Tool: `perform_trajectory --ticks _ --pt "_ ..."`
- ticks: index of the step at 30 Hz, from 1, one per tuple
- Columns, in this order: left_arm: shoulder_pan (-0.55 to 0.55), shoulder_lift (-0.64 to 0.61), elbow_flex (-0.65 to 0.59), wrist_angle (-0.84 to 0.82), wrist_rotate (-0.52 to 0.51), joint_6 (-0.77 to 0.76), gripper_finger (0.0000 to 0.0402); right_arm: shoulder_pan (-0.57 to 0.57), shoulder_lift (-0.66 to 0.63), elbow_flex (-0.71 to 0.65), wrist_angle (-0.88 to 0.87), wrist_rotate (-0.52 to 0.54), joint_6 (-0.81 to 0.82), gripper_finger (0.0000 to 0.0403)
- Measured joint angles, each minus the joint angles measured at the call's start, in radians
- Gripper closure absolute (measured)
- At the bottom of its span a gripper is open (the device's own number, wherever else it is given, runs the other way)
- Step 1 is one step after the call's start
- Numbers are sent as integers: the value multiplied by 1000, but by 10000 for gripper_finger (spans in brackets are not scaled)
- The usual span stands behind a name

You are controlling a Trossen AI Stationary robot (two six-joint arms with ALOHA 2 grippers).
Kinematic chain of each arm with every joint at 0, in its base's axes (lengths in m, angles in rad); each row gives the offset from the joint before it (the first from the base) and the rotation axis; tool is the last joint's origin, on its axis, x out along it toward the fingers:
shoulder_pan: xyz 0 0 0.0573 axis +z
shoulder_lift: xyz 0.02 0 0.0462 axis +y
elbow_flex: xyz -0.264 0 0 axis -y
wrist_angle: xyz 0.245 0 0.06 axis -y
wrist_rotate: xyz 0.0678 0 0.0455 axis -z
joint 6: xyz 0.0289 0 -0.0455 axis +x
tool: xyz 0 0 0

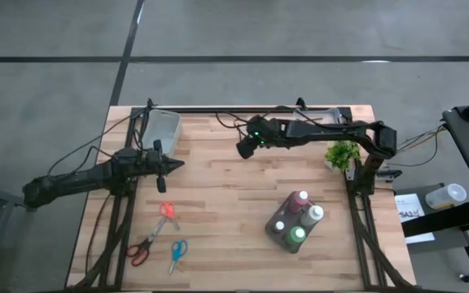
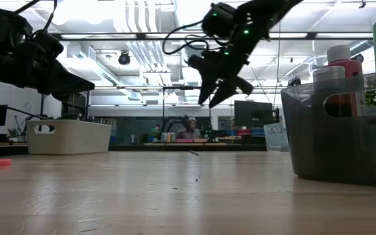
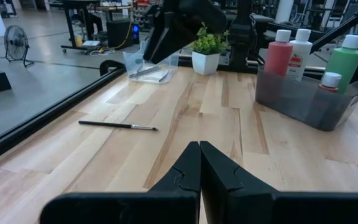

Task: Pick & Place Paint Supplies
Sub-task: Put the paint brush into the transparent bin

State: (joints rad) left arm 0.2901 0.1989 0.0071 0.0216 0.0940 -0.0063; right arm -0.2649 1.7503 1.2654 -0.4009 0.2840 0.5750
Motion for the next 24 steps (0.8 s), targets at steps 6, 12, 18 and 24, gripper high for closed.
perform_trajectory --ticks 6,12,18,24 --pt "0 0 0 0 0 0 401 3 168 200 -208 6 9 233" --pt "0 0 0 0 0 0 401 26 340 434 -428 48 20 233" --pt "0 0 0 0 0 0 401 43 482 608 -506 146 54 233" --pt "0 1 0 1 0 1 401 43 589 735 -689 159 85 233"
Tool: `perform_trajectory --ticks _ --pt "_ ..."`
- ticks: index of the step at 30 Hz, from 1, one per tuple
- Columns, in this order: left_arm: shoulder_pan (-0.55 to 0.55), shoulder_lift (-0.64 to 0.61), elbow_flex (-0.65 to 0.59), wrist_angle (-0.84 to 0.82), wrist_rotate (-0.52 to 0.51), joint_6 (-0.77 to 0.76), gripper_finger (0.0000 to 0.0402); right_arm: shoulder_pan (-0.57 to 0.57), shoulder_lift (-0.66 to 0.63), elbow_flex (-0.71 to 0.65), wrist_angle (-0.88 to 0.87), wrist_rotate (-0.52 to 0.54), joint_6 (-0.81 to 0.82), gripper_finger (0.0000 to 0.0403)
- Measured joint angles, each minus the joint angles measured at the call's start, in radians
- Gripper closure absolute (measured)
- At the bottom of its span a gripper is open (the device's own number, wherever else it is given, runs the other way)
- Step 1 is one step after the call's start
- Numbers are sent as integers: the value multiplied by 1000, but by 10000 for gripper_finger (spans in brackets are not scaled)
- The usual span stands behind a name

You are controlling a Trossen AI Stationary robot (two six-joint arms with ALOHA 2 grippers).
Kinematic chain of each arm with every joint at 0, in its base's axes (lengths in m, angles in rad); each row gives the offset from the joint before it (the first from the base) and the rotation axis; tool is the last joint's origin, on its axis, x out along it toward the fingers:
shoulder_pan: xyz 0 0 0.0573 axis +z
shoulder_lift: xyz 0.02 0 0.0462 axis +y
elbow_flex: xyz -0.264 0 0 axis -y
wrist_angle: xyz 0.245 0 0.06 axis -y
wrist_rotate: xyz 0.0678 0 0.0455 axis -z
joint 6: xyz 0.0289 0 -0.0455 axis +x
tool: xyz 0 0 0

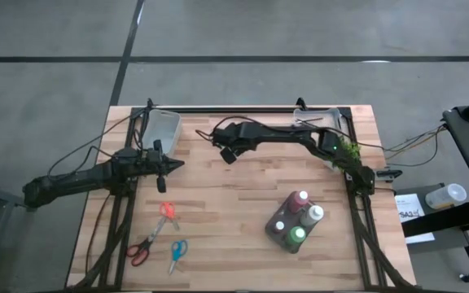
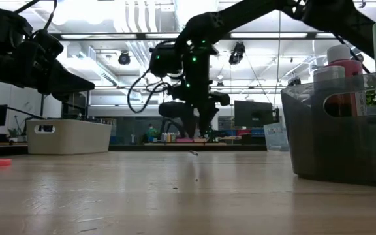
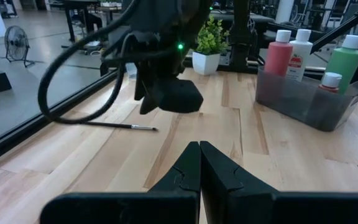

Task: Pick & Place Paint Supplies
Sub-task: Put the paint brush into the transparent bin

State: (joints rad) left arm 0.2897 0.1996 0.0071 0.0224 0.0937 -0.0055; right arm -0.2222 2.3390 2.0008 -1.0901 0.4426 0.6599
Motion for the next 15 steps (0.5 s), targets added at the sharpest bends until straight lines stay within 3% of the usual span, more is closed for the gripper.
perform_trajectory --ticks 15 --pt "0 0 0 0 0 1 401 -3 46 -9 24 -37 27 233"
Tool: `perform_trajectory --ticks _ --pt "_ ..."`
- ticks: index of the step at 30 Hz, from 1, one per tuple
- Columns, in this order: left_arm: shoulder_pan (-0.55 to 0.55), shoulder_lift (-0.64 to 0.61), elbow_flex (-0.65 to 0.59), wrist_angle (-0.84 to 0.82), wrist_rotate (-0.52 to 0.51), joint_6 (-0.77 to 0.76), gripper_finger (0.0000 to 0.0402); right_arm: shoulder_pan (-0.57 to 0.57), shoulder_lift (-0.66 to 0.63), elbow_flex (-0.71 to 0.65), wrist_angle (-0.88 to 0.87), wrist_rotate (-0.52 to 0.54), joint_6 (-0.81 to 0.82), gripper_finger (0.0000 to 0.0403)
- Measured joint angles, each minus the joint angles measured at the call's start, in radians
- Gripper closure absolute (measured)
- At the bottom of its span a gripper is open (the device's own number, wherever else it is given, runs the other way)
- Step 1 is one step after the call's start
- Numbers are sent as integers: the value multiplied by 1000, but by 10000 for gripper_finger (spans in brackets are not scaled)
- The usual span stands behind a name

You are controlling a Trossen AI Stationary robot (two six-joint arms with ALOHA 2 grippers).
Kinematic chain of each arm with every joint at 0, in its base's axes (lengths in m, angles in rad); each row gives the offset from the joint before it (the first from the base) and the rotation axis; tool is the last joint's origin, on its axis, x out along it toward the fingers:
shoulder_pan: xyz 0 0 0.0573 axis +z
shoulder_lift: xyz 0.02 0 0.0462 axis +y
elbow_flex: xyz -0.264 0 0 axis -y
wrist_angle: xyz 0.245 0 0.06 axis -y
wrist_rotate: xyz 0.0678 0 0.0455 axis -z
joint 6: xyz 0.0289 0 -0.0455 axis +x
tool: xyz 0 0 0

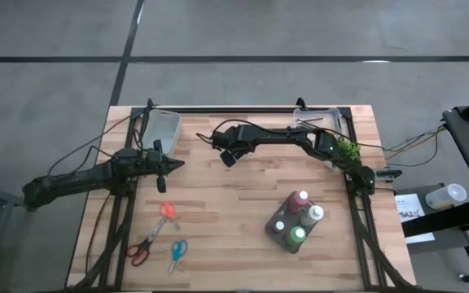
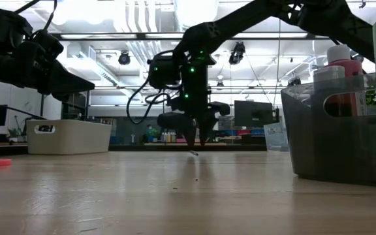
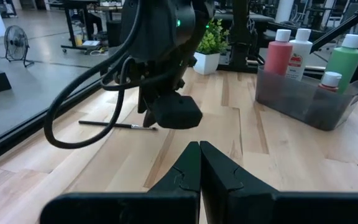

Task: Pick & Place Paint Supplies
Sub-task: Put the paint brush into the transparent bin

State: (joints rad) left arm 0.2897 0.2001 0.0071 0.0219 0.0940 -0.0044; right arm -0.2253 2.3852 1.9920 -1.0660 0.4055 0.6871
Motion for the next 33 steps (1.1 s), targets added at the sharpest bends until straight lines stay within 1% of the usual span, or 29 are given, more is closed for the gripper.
perform_trajectory --ticks 14,17,20,27,33 --pt "0 0 0 0 0 0 401 -4 -4 -73 67 -37 48 233" --pt "0 0 0 0 0 0 401 -4 -5 -76 75 -39 47 239" --pt "0 0 0 0 0 0 401 -4 -5 -72 76 -43 43 265" --pt "0 0 0 0 0 0 401 -4 -3 -81 91 -50 38 341" --pt "0 0 0 0 0 0 401 -3 -3 -86 90 -49 35 384"
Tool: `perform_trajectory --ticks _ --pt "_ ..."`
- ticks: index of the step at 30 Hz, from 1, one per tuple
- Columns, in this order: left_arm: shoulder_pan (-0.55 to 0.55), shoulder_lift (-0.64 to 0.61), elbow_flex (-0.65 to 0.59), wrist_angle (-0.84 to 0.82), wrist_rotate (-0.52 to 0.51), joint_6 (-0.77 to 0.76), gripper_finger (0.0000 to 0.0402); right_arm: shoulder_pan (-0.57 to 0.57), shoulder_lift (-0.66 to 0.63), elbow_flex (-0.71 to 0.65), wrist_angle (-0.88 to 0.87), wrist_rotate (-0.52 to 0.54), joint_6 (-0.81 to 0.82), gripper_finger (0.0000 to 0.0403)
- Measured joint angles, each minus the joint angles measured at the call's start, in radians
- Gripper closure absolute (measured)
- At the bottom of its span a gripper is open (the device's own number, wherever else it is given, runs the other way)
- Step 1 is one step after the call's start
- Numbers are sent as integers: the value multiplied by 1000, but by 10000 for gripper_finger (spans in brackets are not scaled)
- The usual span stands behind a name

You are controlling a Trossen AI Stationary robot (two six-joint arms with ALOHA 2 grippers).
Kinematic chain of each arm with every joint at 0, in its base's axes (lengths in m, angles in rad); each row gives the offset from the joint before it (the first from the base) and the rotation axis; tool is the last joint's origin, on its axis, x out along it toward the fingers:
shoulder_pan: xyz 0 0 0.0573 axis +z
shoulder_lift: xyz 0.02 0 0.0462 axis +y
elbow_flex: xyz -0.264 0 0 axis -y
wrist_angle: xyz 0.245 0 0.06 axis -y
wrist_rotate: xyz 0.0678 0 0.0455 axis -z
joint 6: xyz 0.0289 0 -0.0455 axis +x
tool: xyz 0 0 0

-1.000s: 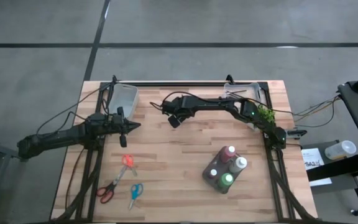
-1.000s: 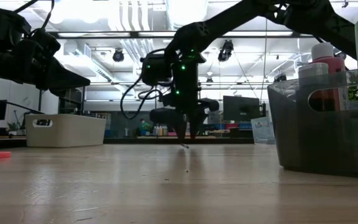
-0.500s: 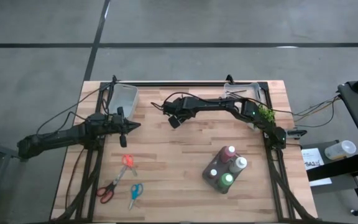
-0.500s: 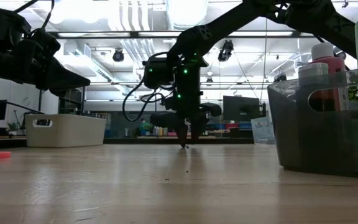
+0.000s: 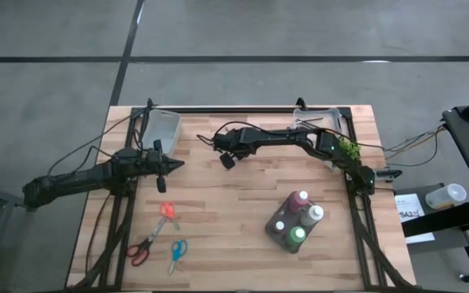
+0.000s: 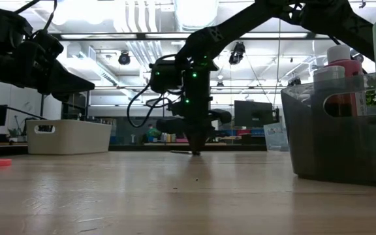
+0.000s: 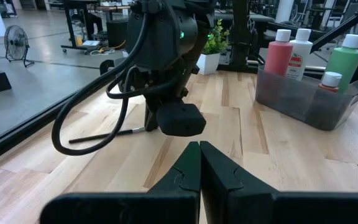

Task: Pick & Place Paint Supplies
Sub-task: Put the paint brush into the transparent bin

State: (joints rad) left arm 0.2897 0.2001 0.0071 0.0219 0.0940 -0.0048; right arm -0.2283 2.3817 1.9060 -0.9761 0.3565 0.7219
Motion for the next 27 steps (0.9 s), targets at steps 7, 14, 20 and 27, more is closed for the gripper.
perform_trajectory --ticks 7,14,20,27 --pt "0 0 0 0 0 0 401 0 0 -1 -7 3 -4 392" --pt "0 0 0 0 0 0 401 0 0 -1 -7 3 -15 393" --pt "0 0 0 0 0 0 401 1 -4 -1 0 2 -27 394" --pt "0 0 0 0 0 0 401 3 -33 -5 11 5 -70 394"
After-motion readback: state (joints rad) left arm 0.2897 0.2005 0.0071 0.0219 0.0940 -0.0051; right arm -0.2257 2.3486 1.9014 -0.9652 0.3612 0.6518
